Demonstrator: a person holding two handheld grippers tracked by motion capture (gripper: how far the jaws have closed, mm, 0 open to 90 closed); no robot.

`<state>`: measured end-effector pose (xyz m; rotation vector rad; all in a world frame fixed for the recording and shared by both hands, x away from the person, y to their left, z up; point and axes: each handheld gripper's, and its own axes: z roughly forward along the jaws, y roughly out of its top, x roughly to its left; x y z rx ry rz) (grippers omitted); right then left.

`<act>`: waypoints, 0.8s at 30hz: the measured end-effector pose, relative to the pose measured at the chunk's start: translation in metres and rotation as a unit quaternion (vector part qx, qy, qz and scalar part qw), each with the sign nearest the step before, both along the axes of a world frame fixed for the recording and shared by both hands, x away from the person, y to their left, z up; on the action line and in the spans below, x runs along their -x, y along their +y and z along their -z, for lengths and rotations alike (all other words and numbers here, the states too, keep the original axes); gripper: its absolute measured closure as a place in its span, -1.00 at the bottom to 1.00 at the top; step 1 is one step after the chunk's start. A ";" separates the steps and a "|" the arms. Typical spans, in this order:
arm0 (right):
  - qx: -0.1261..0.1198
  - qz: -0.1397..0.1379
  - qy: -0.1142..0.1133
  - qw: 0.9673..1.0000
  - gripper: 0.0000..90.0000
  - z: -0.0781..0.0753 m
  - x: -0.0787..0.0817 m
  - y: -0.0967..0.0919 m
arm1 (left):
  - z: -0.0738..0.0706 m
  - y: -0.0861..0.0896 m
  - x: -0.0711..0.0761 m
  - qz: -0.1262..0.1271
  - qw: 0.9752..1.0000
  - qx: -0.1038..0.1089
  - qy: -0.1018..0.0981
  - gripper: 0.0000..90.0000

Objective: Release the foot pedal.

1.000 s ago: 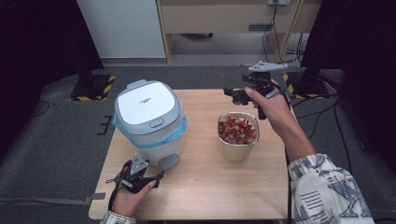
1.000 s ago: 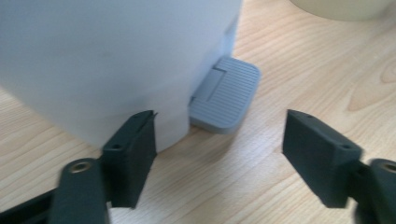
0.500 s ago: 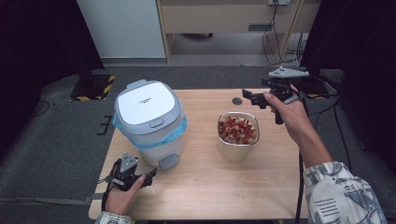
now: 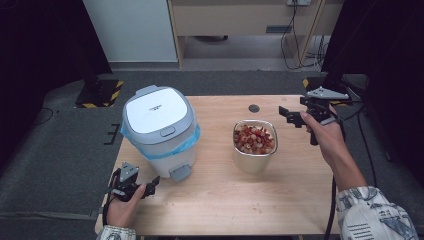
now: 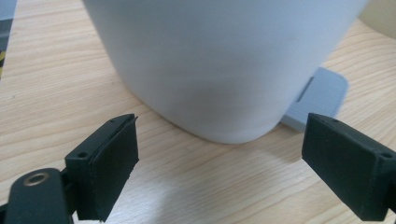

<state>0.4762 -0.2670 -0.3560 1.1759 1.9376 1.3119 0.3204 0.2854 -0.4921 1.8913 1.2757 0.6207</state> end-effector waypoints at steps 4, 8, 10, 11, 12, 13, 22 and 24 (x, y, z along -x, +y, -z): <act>0.003 0.010 0.006 1.000 -0.82 0.012 0.003 -0.012 | 0.001 0.004 -0.001 -0.007 1.000 0.002 0.001 -0.77; 0.005 0.023 0.014 1.000 -0.82 0.026 0.006 -0.022 | 0.002 0.006 -0.002 -0.011 1.000 0.000 0.002 -0.77; 0.008 0.027 0.018 0.999 -0.81 0.033 0.008 -0.027 | 0.002 0.008 -0.003 -0.013 1.000 0.001 0.003 -0.77; 0.007 0.029 0.022 0.999 -0.81 0.037 0.009 -0.029 | 0.003 0.009 -0.003 -0.015 1.000 0.000 0.004 -0.77; 0.009 0.031 0.025 0.999 -0.81 0.041 0.010 -0.031 | 0.003 0.009 -0.003 -0.017 1.000 0.001 0.004 -0.77; 0.010 0.033 0.026 0.999 -0.81 0.045 0.011 -0.032 | 0.003 0.011 -0.004 -0.018 1.000 0.000 0.004 -0.77; 0.012 0.049 0.059 0.997 -0.80 0.085 0.018 -0.043 | 0.009 0.018 -0.009 -0.029 0.999 -0.008 0.016 -0.77; 0.011 0.058 0.065 0.996 -0.79 0.095 0.019 -0.045 | 0.012 0.019 -0.012 -0.031 0.999 -0.014 0.020 -0.77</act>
